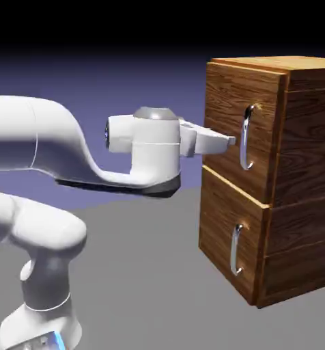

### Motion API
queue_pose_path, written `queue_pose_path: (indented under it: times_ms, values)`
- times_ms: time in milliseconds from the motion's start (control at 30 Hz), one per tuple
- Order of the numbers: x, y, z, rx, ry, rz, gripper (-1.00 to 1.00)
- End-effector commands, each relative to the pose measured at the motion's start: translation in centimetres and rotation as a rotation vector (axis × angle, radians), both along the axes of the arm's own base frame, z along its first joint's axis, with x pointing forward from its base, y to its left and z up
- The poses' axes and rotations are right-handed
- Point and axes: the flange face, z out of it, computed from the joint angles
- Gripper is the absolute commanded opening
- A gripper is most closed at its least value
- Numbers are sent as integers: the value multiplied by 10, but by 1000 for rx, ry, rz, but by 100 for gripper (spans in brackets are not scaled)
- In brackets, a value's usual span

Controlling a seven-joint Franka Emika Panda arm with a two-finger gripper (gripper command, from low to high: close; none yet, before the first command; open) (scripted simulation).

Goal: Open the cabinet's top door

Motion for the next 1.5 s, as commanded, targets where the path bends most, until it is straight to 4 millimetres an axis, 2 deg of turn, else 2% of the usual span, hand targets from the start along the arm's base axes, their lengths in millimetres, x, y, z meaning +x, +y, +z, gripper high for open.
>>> queue_pose_path:
  times_ms: [0,233,400,433,467,867,1167,1467]
  values:
    - [1,-3,-2,6,-13,4,100]
    - [10,-22,-15,39,-86,30,100]
    - [60,-19,-15,38,-86,30,100]
    - [60,-19,-15,38,-86,30,-100]
    - [60,-19,-15,38,-86,30,-100]
    - [-4,22,-15,27,-90,-225,-100]
    - [-35,53,-15,21,-92,-370,-100]
    - [-66,93,-15,14,-95,-538,-100]
